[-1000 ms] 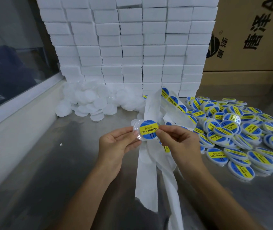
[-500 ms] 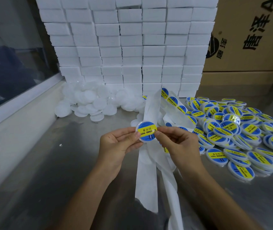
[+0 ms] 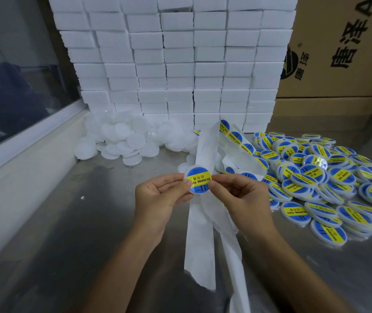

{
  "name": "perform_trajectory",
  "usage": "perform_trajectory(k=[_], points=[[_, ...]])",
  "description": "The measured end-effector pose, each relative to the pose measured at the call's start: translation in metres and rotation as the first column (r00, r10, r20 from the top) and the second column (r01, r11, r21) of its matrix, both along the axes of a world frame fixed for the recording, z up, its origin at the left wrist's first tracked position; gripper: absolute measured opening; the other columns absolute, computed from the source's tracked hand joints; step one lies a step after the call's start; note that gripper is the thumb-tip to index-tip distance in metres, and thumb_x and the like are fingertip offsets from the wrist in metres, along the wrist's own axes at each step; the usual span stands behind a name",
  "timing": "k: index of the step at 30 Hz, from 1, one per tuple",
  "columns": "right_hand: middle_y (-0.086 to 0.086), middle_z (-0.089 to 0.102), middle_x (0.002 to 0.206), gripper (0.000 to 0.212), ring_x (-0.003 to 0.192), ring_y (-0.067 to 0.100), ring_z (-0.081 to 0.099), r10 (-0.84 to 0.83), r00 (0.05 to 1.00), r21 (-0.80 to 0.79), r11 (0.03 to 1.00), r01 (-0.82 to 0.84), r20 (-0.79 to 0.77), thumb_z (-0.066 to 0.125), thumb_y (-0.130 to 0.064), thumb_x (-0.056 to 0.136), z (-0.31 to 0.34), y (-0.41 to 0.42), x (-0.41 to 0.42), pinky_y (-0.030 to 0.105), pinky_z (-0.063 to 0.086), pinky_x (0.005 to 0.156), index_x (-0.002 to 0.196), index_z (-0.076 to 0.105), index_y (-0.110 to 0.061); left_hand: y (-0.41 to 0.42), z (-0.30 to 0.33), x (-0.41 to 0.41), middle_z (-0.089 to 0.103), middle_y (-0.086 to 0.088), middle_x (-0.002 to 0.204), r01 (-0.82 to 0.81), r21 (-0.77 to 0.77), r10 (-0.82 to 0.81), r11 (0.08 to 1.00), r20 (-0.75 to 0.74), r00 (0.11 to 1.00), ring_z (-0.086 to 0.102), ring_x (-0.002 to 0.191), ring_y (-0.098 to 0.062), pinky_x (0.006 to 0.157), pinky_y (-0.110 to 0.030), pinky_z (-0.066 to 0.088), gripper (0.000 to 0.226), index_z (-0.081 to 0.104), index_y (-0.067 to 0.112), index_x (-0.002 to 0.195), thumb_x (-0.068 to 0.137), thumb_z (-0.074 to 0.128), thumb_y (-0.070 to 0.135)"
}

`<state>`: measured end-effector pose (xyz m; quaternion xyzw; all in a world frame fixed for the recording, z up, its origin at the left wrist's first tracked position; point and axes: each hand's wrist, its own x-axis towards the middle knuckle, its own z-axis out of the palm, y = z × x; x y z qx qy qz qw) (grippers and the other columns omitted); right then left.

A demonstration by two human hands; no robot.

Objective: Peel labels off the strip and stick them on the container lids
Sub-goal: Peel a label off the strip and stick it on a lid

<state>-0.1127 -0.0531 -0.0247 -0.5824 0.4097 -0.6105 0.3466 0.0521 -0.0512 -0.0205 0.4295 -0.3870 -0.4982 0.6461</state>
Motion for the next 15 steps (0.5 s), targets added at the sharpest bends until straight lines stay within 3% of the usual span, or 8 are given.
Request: perform_trajectory(k=[5,15], points=[[-0.008,0.072,0.081,0.015,0.066,0.010,0.063,-0.171,0.931,-0.237,0.967,0.096,-0.322,0.076,-0.016,0.082,-0.0053,0.0029,0.0031,0.017,0.050,0.061,0.097,0.076,-0.016,0.0016,-0.0020,-0.0038,0.076,-0.013,0.080,-0.045,-0.013,0.045,0.999,0.050,0.998,0.074,0.071,-0.026,0.061,-0.024,0.057,0.015,0.073,0.007,0.085,0.074,0.078,-0.001],[-0.005,0.066,0.089,0.021,0.059,0.009,0.058,-0.320,0.837,-0.352,0.921,0.166,-0.443,0.076,-0.018,0.083,-0.0063,0.0030,0.0030,0.023,0.051,0.059,0.103,0.074,-0.013,0.0029,0.0013,-0.0041,0.075,-0.015,0.081,0.035,-0.037,-0.036,0.999,-0.025,0.999,0.074,0.072,-0.027,0.061,-0.026,0.058,0.013,0.076,0.013,0.074,0.069,0.080,0.002]])
